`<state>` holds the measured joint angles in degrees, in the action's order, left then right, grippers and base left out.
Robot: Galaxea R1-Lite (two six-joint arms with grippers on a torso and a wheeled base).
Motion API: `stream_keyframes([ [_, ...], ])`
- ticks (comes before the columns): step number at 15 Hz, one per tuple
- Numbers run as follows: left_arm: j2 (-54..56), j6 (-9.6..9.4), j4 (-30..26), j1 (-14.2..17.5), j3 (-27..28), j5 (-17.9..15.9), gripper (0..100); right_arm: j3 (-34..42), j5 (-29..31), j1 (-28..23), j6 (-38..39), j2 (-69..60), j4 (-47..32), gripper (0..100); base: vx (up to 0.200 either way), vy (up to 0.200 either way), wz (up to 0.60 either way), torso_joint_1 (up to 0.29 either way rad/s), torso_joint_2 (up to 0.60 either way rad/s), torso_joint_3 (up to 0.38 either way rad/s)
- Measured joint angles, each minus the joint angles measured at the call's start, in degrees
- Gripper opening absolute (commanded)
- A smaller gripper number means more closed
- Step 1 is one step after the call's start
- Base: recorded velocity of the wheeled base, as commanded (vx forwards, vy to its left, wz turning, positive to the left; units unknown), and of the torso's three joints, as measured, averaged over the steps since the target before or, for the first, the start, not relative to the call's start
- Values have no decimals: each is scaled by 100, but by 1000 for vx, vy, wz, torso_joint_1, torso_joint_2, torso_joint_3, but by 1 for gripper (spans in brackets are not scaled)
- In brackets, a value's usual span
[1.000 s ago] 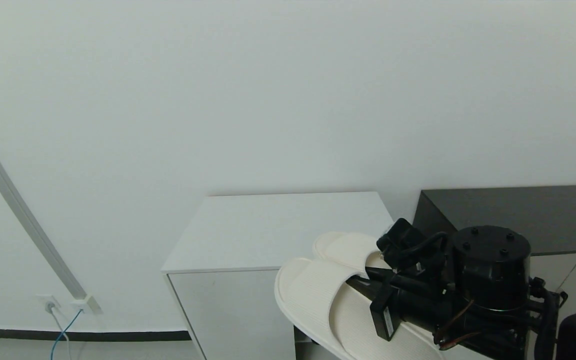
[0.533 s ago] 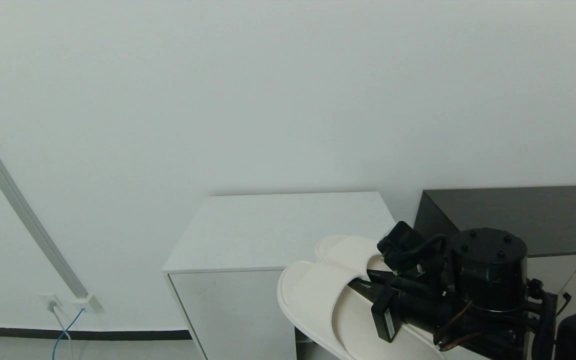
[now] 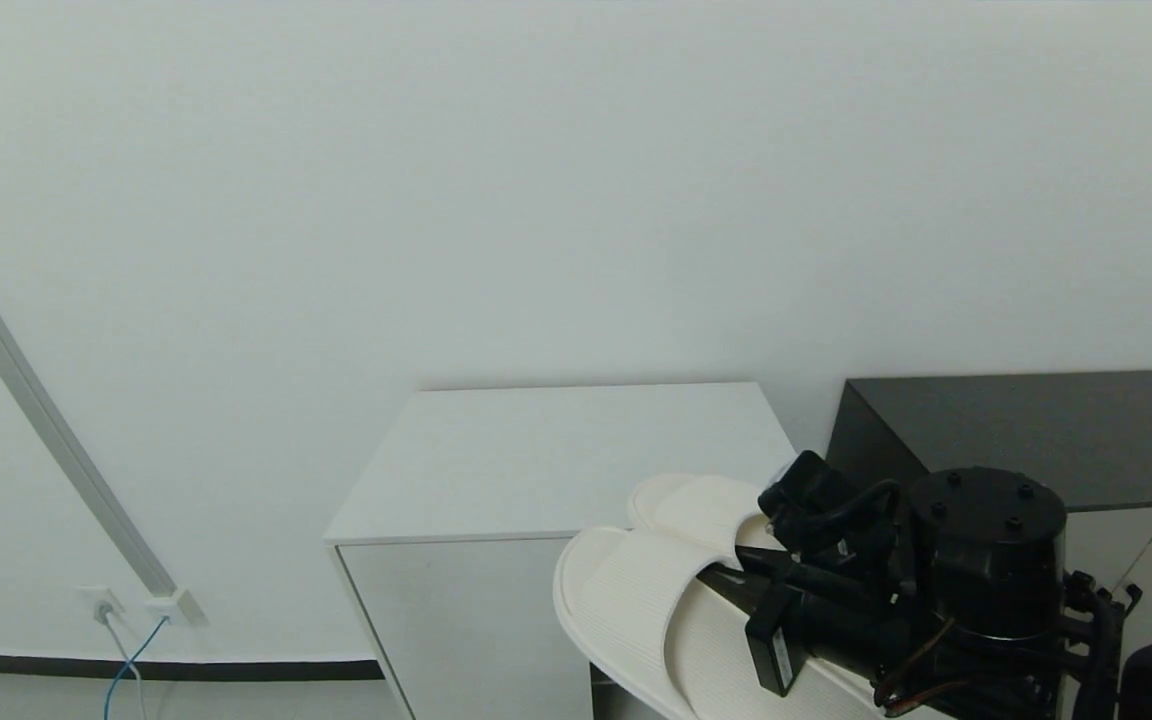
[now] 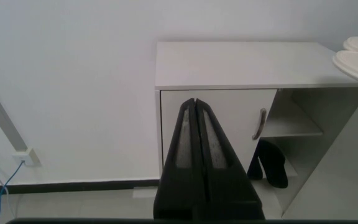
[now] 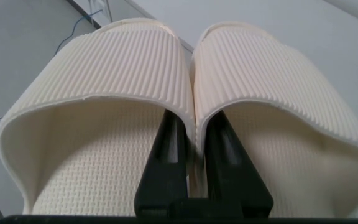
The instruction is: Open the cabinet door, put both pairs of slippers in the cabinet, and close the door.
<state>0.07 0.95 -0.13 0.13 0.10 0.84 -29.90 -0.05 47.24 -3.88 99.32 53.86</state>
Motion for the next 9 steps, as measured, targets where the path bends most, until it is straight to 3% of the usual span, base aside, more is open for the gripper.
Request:
stream_keyframes([
  [9,0,-2,2,2,0,2,0,48,-2,59,-15,24,-7,0,0,0,0,-154,345,188],
])
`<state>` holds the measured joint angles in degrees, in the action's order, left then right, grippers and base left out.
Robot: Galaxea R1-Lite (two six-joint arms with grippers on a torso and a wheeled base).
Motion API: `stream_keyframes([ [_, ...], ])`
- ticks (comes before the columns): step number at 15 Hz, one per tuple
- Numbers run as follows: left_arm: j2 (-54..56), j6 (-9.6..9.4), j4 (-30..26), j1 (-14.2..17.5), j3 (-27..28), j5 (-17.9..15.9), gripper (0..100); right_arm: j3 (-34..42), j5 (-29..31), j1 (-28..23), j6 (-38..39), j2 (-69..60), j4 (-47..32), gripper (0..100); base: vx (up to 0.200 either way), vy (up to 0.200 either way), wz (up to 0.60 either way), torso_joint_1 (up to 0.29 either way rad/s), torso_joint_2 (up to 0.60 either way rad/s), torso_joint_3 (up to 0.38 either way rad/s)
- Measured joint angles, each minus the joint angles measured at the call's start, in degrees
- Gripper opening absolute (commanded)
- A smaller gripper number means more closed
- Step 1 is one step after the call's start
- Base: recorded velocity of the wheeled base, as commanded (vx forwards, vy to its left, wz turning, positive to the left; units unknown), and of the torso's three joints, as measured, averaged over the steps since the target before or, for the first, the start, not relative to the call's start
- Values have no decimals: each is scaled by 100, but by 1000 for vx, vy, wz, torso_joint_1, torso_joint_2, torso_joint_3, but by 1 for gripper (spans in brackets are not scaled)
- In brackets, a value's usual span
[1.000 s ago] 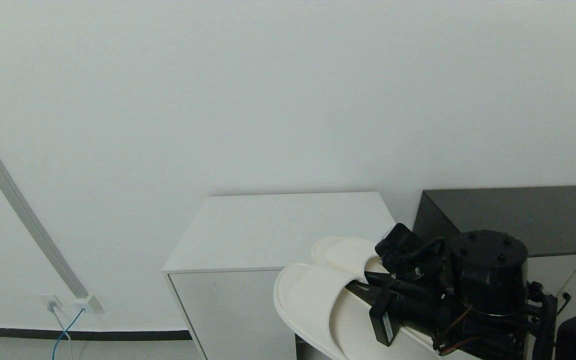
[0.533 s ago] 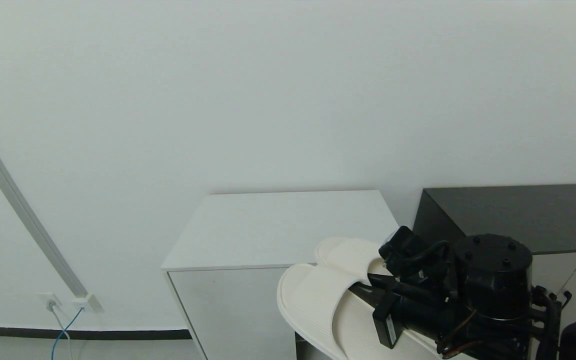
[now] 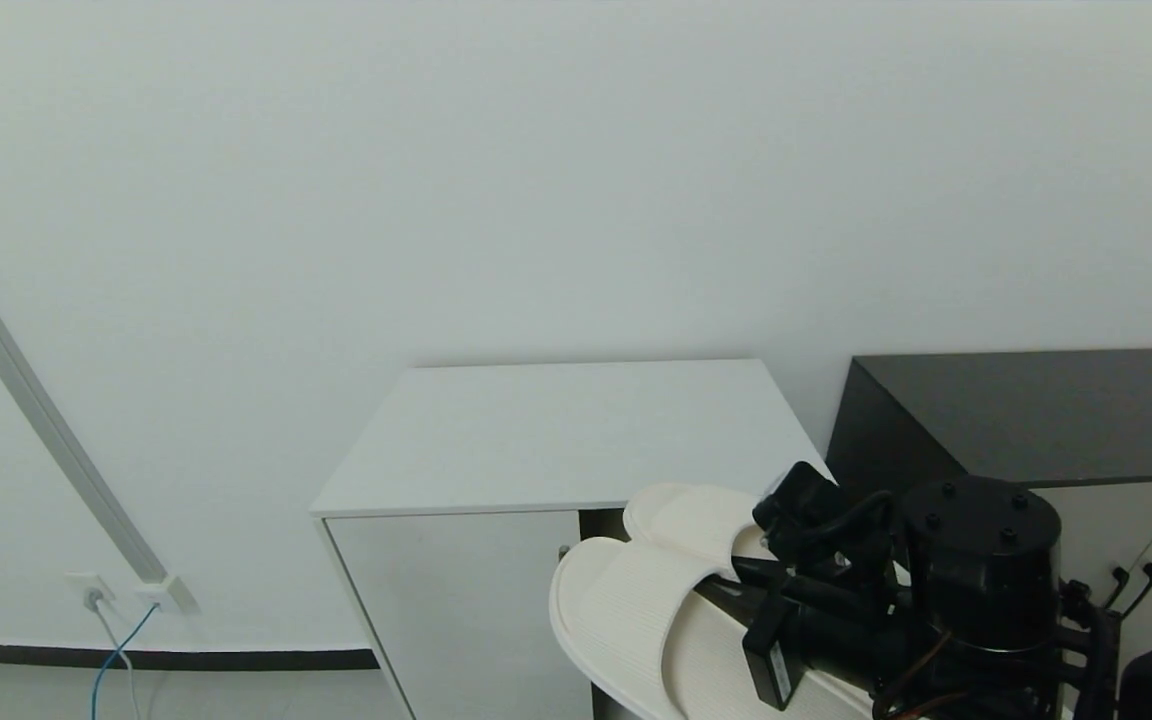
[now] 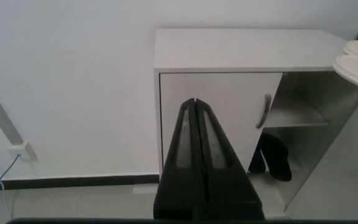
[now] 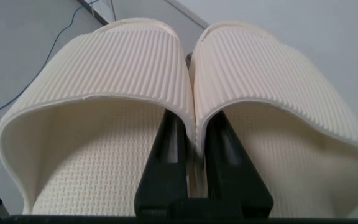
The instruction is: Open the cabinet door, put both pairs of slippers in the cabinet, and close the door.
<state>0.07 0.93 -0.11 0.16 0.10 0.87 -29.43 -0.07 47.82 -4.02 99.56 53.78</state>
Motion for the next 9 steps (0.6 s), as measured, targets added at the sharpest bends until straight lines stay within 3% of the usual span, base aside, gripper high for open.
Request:
stream_keyframes([
  [9,0,2,-2,-2,0,0,0,30,18,30,-7,33,77,0,0,0,0,-197,462,263],
])
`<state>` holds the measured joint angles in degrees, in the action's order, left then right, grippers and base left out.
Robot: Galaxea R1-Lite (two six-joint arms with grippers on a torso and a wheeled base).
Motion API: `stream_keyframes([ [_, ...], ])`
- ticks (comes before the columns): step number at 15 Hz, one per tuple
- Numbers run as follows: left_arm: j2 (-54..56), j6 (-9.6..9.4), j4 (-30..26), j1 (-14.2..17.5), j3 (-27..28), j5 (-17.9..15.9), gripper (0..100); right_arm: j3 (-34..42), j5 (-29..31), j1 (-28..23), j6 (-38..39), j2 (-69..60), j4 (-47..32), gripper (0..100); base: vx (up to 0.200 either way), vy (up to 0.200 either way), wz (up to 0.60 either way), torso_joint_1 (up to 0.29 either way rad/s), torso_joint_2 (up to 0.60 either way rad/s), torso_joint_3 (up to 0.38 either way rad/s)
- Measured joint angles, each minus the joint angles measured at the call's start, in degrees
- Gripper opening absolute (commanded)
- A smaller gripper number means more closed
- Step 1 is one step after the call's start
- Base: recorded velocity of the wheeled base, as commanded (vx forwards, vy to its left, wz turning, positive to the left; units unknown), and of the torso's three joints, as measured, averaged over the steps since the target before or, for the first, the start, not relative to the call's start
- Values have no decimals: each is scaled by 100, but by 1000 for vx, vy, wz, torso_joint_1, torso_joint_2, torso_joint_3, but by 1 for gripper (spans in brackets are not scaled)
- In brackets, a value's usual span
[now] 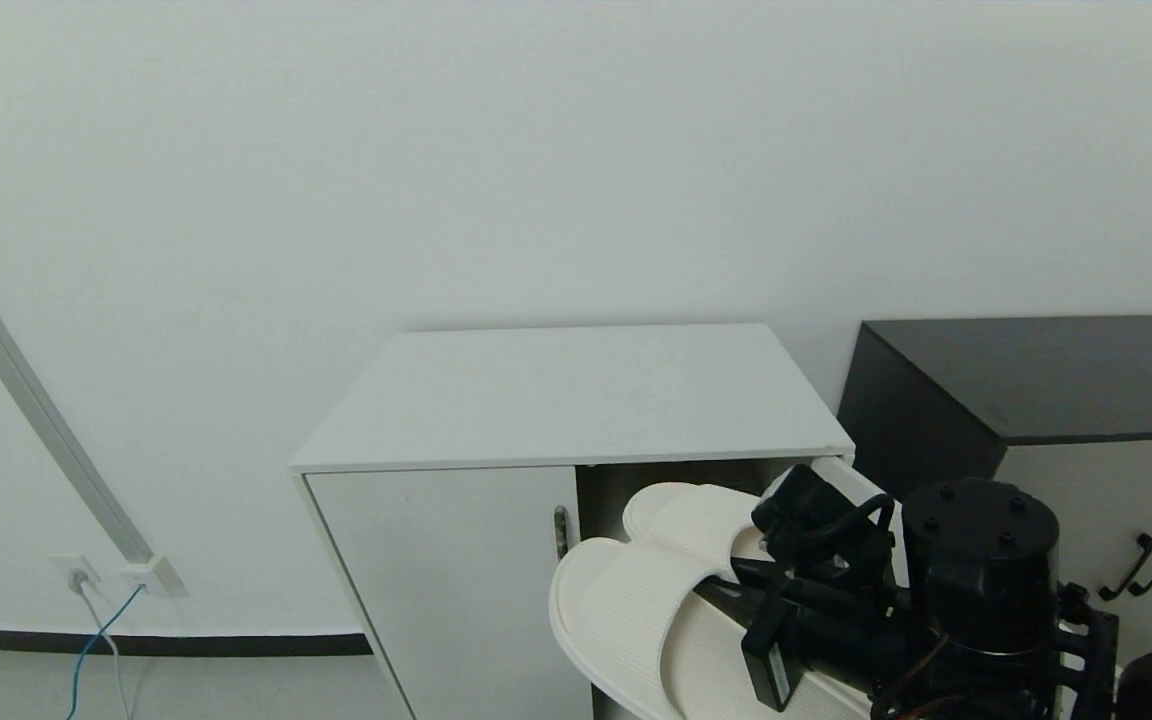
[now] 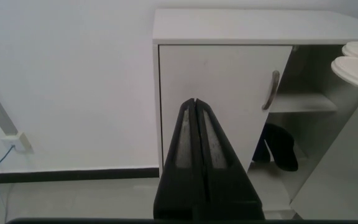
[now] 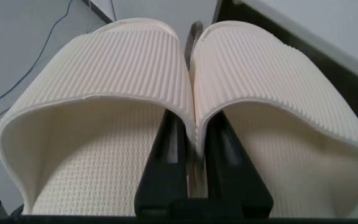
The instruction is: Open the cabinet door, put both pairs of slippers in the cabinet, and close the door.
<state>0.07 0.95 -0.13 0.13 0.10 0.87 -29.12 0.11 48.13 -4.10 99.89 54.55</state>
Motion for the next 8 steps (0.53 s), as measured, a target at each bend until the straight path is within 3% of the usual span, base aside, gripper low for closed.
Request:
stream_keyframes([
  [8,0,0,0,0,0,0,0,16,-1,0,-2,2,44,0,0,0,0,-203,530,321],
])
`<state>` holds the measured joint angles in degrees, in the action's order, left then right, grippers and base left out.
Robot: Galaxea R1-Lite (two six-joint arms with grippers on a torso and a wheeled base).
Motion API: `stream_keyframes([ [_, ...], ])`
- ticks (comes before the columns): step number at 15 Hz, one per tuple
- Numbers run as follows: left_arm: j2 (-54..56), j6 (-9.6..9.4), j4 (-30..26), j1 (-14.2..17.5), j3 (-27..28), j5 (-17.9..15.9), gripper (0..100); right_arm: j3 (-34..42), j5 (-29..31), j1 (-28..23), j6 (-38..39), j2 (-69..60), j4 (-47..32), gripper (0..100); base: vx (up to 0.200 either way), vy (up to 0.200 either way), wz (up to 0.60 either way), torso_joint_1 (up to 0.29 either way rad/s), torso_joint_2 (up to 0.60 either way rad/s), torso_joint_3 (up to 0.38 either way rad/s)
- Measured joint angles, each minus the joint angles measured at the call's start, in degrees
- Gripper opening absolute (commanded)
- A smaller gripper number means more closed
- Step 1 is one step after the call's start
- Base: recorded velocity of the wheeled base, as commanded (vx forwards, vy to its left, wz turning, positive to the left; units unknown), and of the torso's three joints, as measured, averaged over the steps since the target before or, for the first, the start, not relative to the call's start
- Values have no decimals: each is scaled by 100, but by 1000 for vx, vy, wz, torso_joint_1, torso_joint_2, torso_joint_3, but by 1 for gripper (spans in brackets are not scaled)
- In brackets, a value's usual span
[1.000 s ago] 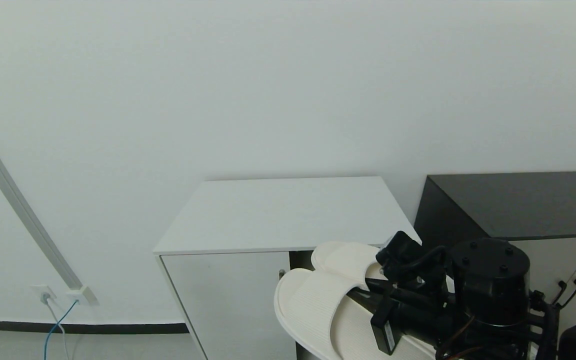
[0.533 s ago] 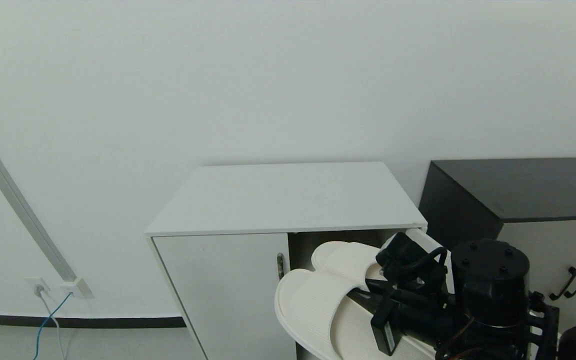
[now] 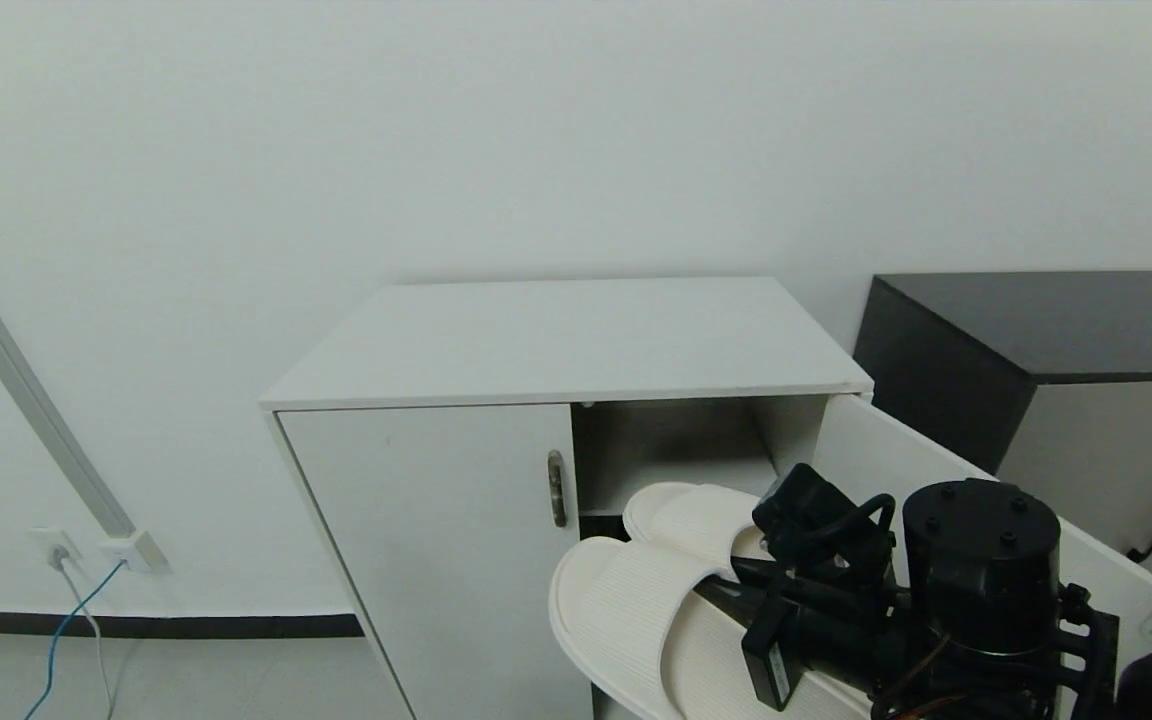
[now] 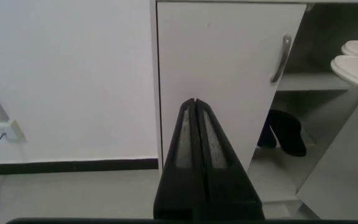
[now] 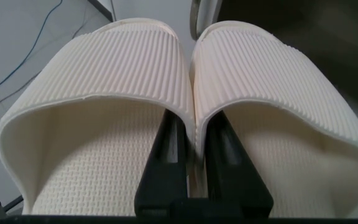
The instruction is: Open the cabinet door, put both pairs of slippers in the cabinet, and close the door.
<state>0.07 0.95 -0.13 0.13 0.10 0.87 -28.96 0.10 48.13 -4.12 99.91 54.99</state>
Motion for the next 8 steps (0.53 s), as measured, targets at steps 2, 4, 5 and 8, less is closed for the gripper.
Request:
stream_keyframes([
  [2,0,0,2,0,0,0,0,6,0,0,0,0,2,0,0,0,0,-173,493,320],
  [4,0,0,0,2,0,0,0,13,0,0,2,0,2,0,0,0,0,-156,491,330],
  [5,0,0,0,2,0,0,0,16,0,0,2,0,0,0,0,0,0,-154,486,330],
  [8,0,0,2,2,0,2,0,16,0,-4,2,2,0,0,0,0,0,-131,471,333],
])
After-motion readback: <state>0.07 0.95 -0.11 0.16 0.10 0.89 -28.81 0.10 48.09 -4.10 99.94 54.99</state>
